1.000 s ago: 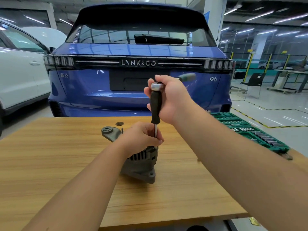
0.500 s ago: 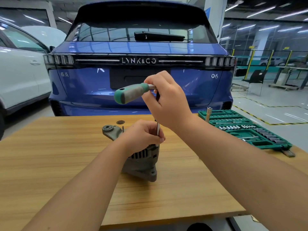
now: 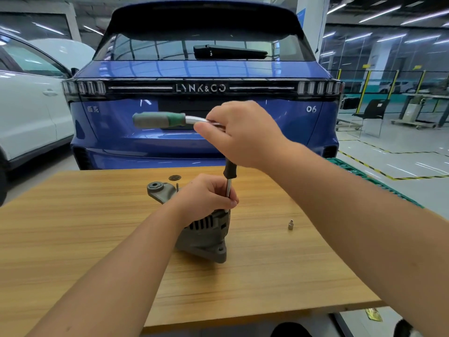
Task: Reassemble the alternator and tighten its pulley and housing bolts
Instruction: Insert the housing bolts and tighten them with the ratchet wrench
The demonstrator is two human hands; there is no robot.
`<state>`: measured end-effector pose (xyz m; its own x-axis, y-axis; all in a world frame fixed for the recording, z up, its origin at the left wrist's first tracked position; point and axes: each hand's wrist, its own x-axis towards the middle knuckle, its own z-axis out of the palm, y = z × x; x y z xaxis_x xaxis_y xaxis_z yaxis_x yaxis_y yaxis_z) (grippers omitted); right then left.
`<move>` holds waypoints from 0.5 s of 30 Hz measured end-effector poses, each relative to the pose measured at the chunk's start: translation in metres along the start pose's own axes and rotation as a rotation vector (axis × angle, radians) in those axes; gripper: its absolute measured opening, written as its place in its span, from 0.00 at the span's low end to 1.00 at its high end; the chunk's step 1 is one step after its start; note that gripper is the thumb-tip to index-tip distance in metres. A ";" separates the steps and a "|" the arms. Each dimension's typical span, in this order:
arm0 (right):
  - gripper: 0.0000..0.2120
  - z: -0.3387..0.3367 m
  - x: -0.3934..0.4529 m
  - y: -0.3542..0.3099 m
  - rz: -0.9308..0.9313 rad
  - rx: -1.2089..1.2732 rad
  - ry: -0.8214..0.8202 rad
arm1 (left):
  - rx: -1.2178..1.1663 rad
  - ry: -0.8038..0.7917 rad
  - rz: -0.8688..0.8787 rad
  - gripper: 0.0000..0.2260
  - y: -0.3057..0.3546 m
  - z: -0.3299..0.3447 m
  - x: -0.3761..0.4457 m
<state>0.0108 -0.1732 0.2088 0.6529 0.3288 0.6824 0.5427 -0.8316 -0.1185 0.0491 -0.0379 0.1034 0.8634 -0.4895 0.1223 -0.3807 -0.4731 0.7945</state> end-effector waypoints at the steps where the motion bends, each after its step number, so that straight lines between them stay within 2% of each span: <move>1: 0.21 -0.005 0.008 -0.004 0.075 -0.039 -0.071 | -0.001 -0.002 -0.002 0.12 0.000 0.000 0.000; 2: 0.20 -0.010 0.015 -0.006 0.160 -0.043 -0.139 | 0.001 -0.001 -0.005 0.12 0.000 0.000 0.000; 4: 0.12 -0.017 0.024 -0.012 0.315 0.067 -0.247 | 0.007 0.006 -0.007 0.13 -0.001 0.001 0.001; 5: 0.08 -0.019 0.027 -0.012 0.415 0.213 -0.264 | 0.009 0.009 -0.006 0.13 -0.001 0.001 0.001; 7: 0.05 -0.021 0.026 -0.011 0.684 0.681 -0.260 | 0.015 0.017 -0.009 0.13 0.000 0.001 0.001; 9: 0.08 -0.016 0.022 -0.008 0.837 1.115 -0.270 | 0.013 0.026 -0.022 0.13 0.000 0.001 0.002; 11: 0.12 0.000 0.016 -0.005 0.895 1.407 -0.168 | 0.003 0.029 -0.043 0.12 -0.001 0.002 0.003; 13: 0.10 0.015 0.012 -0.007 0.926 1.593 0.052 | 0.003 0.039 -0.049 0.09 -0.002 0.002 0.004; 15: 0.03 0.026 0.004 -0.007 0.789 1.488 0.305 | 0.019 0.044 -0.038 0.08 -0.001 0.003 0.003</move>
<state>0.0234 -0.1548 0.1939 0.9627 -0.1636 0.2154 0.2656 0.4221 -0.8668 0.0517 -0.0407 0.1011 0.8909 -0.4384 0.1190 -0.3535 -0.5045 0.7877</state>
